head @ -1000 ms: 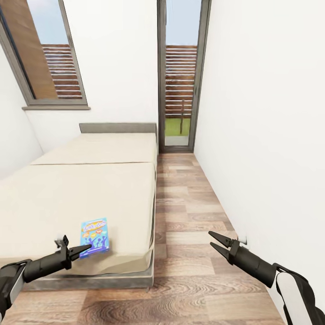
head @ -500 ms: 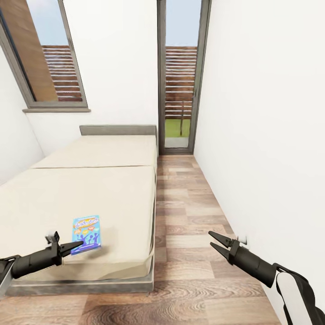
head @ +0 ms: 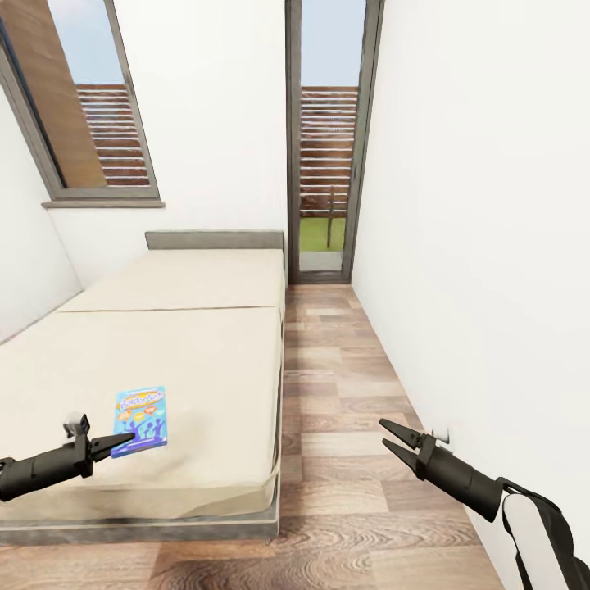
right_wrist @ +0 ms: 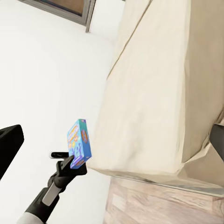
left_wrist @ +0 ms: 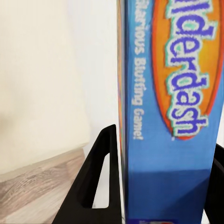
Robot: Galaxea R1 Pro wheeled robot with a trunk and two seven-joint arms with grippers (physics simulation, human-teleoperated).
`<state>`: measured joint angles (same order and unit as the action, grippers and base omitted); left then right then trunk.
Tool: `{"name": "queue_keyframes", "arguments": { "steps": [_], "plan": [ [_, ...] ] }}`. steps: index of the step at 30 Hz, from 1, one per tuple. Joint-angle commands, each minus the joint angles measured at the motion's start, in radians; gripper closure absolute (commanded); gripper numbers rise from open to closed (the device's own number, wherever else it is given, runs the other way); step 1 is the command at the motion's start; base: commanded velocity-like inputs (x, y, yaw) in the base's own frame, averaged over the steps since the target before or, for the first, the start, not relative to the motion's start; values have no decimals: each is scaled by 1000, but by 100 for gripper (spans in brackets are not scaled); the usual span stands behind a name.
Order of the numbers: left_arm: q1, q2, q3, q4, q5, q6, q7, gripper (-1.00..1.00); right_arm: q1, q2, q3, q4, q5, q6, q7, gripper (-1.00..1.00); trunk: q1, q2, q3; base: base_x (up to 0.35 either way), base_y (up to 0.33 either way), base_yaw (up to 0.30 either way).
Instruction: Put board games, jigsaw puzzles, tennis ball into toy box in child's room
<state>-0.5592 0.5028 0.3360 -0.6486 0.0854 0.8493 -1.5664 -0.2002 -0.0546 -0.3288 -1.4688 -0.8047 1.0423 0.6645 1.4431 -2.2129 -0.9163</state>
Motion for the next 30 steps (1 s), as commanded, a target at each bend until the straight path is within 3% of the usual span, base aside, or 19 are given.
{"name": "queue_keyframes", "arguments": {
  "steps": [1, 12, 21, 30],
  "plan": [
    [-3, 5, -1, 0, -2, 13, -4, 100, -1, 0, -2, 0, 6, 5, 9, -100, -4, 7, 2, 0, 0, 0],
    [-26, 102, -10, 1, -4, 20, -4, 100, -1, 1, 0, -42, 26, 5, 26, -100, -46, 84, 37, -146, 0, 0],
    [-27, 125, -9, 4, -8, 18, -4, 100, -1, 1, -2, -50, 27, 3, 34, -100, -81, 147, 65, -23, 0, 26],
    [-27, 129, -6, 6, -11, 16, -4, 100, -1, 1, -3, -61, 27, 2, 36, -100, -115, 210, 93, -1, 0, 255]
  ]
}}
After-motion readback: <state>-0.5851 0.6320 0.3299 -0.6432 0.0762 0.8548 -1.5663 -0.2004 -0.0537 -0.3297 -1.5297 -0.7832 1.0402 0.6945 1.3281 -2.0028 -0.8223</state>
